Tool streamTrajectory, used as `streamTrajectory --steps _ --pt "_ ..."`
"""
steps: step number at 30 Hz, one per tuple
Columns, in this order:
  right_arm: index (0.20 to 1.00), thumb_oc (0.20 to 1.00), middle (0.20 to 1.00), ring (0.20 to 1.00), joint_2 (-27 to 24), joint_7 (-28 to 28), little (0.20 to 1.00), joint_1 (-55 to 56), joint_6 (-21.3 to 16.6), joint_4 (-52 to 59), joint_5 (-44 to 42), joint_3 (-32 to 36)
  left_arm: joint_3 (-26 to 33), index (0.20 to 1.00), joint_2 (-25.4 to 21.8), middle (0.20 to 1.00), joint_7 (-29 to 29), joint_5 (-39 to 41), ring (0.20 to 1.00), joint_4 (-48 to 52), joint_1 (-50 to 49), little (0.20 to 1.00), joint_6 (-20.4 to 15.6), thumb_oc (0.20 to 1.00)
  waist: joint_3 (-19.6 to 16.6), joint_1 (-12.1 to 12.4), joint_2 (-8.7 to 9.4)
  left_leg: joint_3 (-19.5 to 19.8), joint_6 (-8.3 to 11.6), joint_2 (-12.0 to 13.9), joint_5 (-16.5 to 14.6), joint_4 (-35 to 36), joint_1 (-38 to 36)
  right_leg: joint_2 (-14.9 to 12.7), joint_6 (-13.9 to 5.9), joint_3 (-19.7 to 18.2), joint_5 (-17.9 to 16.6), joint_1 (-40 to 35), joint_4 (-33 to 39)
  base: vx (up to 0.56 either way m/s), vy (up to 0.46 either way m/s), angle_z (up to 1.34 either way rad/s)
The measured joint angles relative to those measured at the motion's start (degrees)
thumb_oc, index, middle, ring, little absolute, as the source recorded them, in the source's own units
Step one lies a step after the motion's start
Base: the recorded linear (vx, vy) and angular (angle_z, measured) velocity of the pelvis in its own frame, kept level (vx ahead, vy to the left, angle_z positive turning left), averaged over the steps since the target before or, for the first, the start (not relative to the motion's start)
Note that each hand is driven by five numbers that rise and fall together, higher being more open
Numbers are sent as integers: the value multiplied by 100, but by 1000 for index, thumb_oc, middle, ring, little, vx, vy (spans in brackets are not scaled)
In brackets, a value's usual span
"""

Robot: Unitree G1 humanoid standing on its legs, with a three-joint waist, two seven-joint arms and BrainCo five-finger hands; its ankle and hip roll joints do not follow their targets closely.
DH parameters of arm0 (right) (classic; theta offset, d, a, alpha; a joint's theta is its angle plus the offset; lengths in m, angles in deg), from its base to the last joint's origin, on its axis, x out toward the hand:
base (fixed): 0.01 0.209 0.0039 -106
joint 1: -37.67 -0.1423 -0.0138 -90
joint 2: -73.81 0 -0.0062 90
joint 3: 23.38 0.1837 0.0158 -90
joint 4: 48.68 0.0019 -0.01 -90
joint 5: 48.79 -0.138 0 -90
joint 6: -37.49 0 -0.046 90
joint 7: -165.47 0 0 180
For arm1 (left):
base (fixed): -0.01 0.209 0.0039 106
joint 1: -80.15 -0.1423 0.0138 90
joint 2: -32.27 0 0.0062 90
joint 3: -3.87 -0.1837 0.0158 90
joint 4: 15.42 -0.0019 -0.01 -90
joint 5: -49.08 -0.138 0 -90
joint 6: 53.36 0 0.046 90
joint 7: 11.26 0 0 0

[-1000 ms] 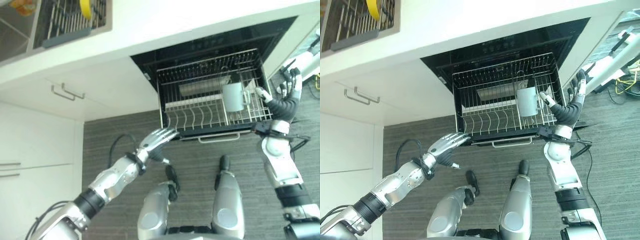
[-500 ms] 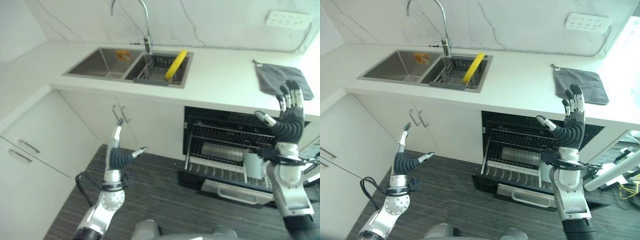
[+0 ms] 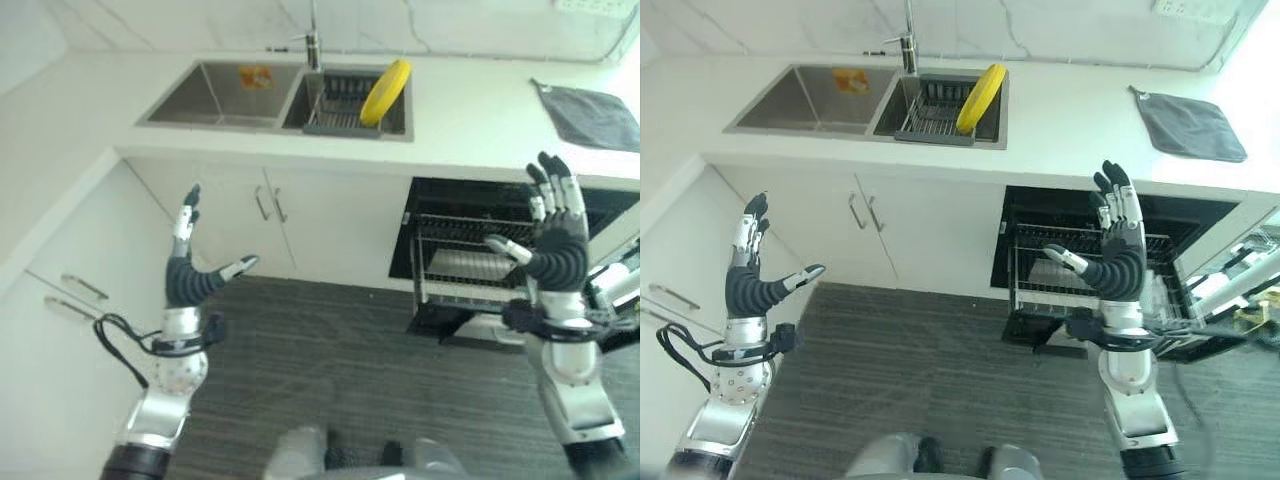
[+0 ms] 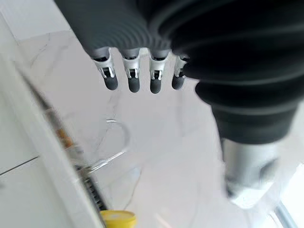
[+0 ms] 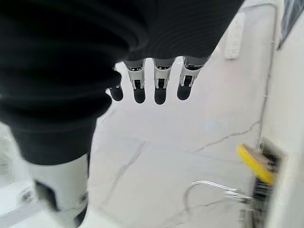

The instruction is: Place the dishes in the dishwasher.

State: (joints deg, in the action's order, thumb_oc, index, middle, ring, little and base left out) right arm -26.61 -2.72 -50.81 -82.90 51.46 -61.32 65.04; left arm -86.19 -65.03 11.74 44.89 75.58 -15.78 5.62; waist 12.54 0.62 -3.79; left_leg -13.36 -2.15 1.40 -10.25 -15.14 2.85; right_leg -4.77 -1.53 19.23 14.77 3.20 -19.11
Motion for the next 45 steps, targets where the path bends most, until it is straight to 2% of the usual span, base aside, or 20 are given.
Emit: streamTrajectory --steps 3,5,7,9,10,12,15,18,21,23,26,28,30,31,33,36,38,39,42,45 --pt "1000 1000 1000 1000 -51 -163 1000 -7 -59 132 6 35 -46 1000 -193 1000 -184 82 1000 48 155 1000 -54 1000 1 -43 153 -19 -60 -290 290 414 -112 110 240 -158 -204 -8 207 -1 -31 12" --pt "1000 1000 1000 1000 -38 -159 1000 -31 -67 99 8 21 -88 1000 -297 1000 -290 81 1000 40 181 1000 -92 1000 45 25 377 14 64 -403 343 -486 230 93 507 -273 -109 -34 54 129 171 21" --pt "1000 1000 1000 1000 19 -136 1000 -250 -91 -289 7 -26 -290 1000 -290 1000 -337 79 1000 -51 190 1000 -152 1000 79 94 423 452 290 -304 208 -1756 994 46 381 -491 -147 -109 120 262 305 -30" --pt "1000 1000 1000 1000 154 -134 1000 -298 -35 -347 9 -116 -315 1000 -283 1000 -431 80 1000 -52 197 1000 -163 1000 111 106 376 1116 359 76 250 -247 856 48 291 -926 -213 -194 229 391 454 -109" --pt "1000 1000 1000 1000 106 -133 1000 -305 -22 -363 7 -209 -324 1000 -257 1000 -438 81 1000 -65 226 1000 -156 1000 133 5 255 1755 585 275 378 355 755 67 43 -1293 -330 -287 342 526 604 -119" --pt "1000 1000 1000 1000 -10 -108 1000 -290 -9 -373 11 -370 -332 1000 -166 1000 -482 78 1000 -206 324 1000 -151 1000 170 -19 107 2063 536 422 489 850 647 2 -53 -1707 -245 -306 384 397 454 -117" --pt "1000 1000 1000 1000 -113 -64 1000 -40 56 -199 -3 -193 -444 1000 -141 1000 -612 66 1000 -329 555 1000 -117 1000 171 -210 -11 1294 333 241 690 559 396 -349 -342 -1791 -113 -673 450 213 238 -60" --pt "1000 1000 1000 1000 137 -91 1000 104 89 -45 1 -178 -453 1000 -314 1000 -751 24 1000 -275 620 1000 -7 1000 152 -228 328 1071 109 -218 1005 641 290 -882 -425 -1616 -407 -647 411 161 166 -34" --pt "1000 1000 1000 1000 344 -166 1000 113 94 -39 -3 -189 -450 1000 -578 1000 -807 15 1000 -205 610 1000 98 1000 177 -175 331 890 -84 -210 913 920 -117 -818 -459 -1500 -657 -215 -408 131 148 -22" --pt "1000 1000 1000 1000 468 -369 1000 -41 110 -43 -8 -277 -394 1000 -713 1000 -752 -13 1000 -92 410 1000 144 1000 189 28 307 388 -142 -104 833 1129 -445 -856 -767 -1192 -1084 184 -890 72 -2 -111" --pt "1000 1000 1000 1000 429 -613 1000 -175 105 -62 -234 -429 -376 1000 -823 1000 -680 -186 1000 -82 260 1000 248 1000 203 -47 348 -194 -148 -39 795 1466 -729 -631 -602 -233 -770 588 -144 71 -93 -132" --pt "1000 1000 1000 1000 339 -827 1000 -395 112 -261 -249 -547 -224 1000 -682 1000 -503 -270 1000 -174 224 1000 284 1000 241 -58 362 -470 -155 -92 687 1508 -805 -774 -773 114 -1103 1017 109 81 -249 -74" --pt "1000 1000 1000 1000 325 -877 1000 -359 118 -301 -394 -548 -230 1000 -654 1000 -398 -373 1000 -106 161 1000 288 1000 226 -146 338 -394 20 -72 585 1470 -929 -719 -555 -81 -1300 866 373 105 -275 15" --pt "1000 1000 1000 1000 290 -898 1000 -350 116 -275 -393 -536 -234 1000 -586 1000 -305 -372 1000 -49 114 1000 286 1000 191 -143 303 -248 170 36 520 1346 -942 -442 -230 -170 -1435 569 723 78 -251 41" --pt "1000 1000 1000 1000 118 -899 1000 -386 137 -288 -393 -512 -270 1000 -335 1000 -247 -373 1000 -54 74 1000 280 1000 149 14 77 -100 350 312 536 1225 -927 -49 55 -113 -1548 305 1147 52 -214 14" --pt "1000 1000 1000 1000 -97 -881 1000 -560 146 -285 -396 -433 -460 1000 -201 1000 -175 -372 1000 -135 101 1000 214 1000 137 94 49 182 455 541 635 305 -491 125 323 -82 -1353 257 1147 41 -243 -5" --pt "1000 1000 1000 1000 -33 -866 1000 -516 162 -289 -396 -442 -470 1000 -76 1000 -222 -368 1000 -205 147 1000 106 1000 166 112 215 553 757 570 880 -1290 341 40 491 -46 -1206 95 1210 97 -93 8" --pt "1000 1000 1000 1000 37 -856 1000 -516 162 -291 -396 -452 -470 1000 -52 1000 -258 -367 1000 -195 136 1000 60 1000 183 114 253 505 726 517 854 -1586 550 32 505 -25 -1190 -10 1281 135 19 3" --pt "1000 1000 1000 1000 192 -838 1000 -536 159 -313 -372 -612 -460 1000 -56 1000 -296 -319 1000 -130 140 1000 -61 1000 168 116 216 141 628 443 816 -130 488 233 492 29 -1197 -317 1621 132 120 -1" --pt "1000 1000 1000 1000 170 -839 1000 -543 151 -369 -205 -802 -467 1000 -59 1000 -292 -186 1000 -138 150 1000 -109 1000 148 135 184 368 918 786 1239 1574 371 500 580 -114 -1320 -442 1808 110 152 -28"
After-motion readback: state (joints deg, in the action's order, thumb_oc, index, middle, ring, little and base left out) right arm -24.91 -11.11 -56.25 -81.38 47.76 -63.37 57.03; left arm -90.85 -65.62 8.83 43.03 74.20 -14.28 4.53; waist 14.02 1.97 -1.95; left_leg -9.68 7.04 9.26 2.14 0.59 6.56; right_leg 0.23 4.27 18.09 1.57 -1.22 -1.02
